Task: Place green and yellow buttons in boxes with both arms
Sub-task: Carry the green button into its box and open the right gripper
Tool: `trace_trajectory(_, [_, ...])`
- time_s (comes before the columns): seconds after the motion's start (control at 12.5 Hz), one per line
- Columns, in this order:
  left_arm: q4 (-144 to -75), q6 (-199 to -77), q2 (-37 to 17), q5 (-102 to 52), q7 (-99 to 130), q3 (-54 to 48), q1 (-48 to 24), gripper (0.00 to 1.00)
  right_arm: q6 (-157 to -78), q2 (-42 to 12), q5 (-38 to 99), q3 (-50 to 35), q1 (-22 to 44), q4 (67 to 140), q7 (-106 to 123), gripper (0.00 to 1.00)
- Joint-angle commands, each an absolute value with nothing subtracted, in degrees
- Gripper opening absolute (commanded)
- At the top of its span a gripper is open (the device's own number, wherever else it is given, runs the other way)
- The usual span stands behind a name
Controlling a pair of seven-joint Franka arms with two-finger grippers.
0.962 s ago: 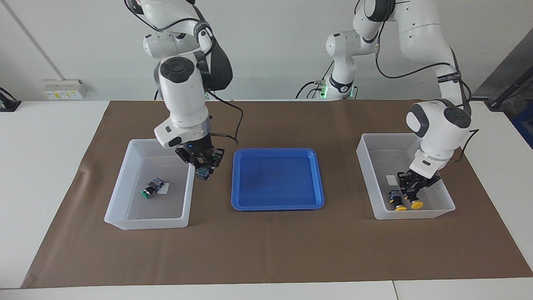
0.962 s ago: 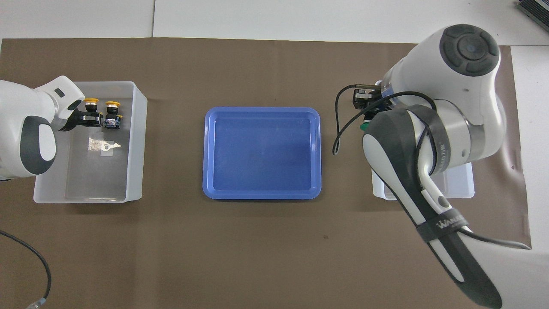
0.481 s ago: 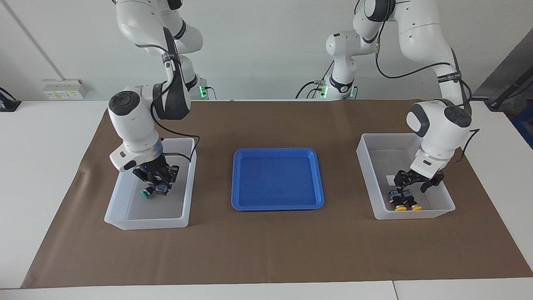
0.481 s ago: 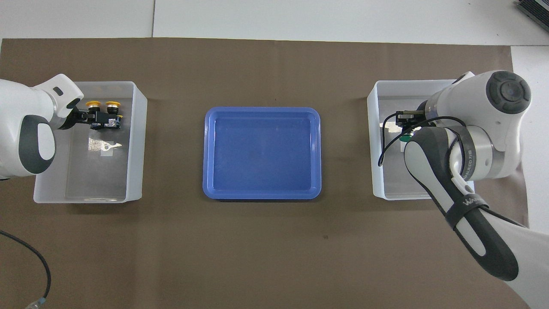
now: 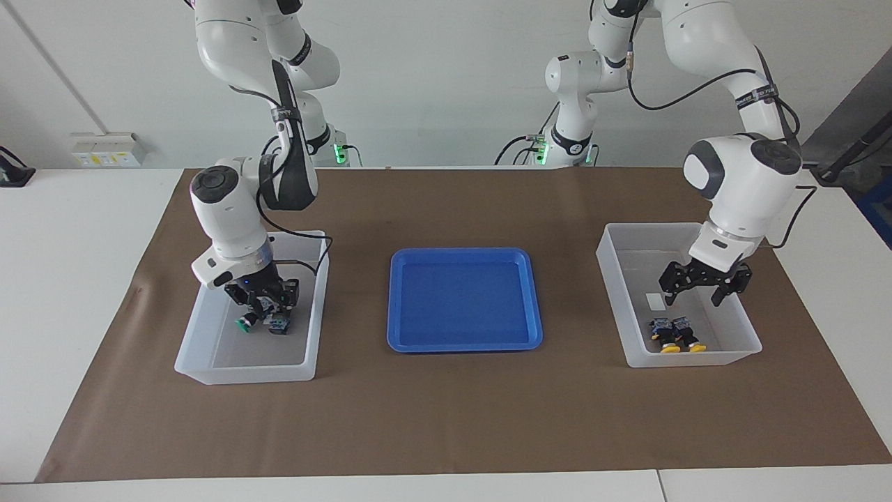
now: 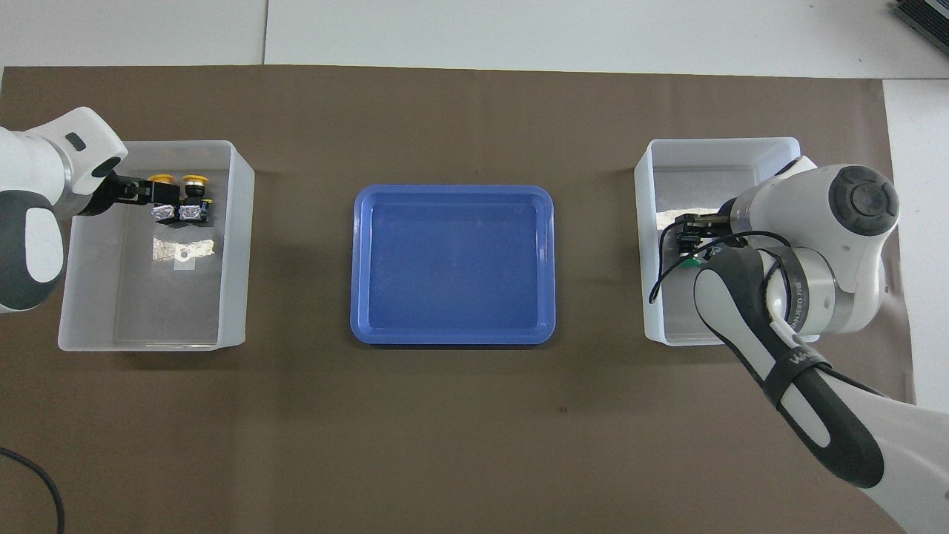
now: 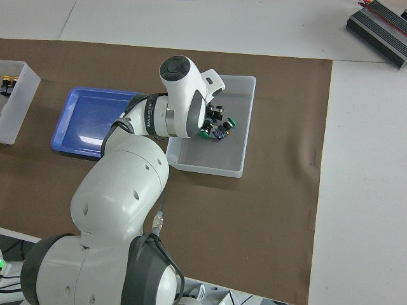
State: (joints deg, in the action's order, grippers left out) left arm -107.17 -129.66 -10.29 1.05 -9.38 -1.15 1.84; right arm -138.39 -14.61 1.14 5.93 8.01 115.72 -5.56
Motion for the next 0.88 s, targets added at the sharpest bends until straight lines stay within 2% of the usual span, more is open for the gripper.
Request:
trace_trajectory(0.0, [-108.1, -123.9, -5.2, 0.8, -9.6, -0.7, -0.9, 1.0, -139.0, -12.2, 2.5, 5.1, 7.1, 117.3, -4.7, 1.0])
trace_trajectory(0.24, [-108.3, -121.0, -0.4, 0.8, -9.4, -0.9, -2.2, 1.0, -135.2, -8.7, 2.5, 5.1, 8.1, 115.0, -9.0, 1.0])
trace_trajectory(0.48, [-108.2, -113.8, 5.3, 0.8, -9.1, -1.1, -2.9, 1.0, -125.6, -3.8, 2.2, 5.1, 8.1, 111.5, -13.7, 1.0])
trace_trajectory(0.64, [-106.1, -110.1, 5.7, 0.9, -8.4, -1.1, -2.9, 1.0, -116.6, -0.7, 1.4, 5.3, 7.3, 108.0, -13.2, 1.0])
trace_trajectory(0.8, [-98.7, -103.9, 3.2, 0.7, -8.7, -1.1, -2.1, 1.0, -106.7, 1.0, 1.3, 5.6, 7.1, 103.3, -12.8, 1.0])
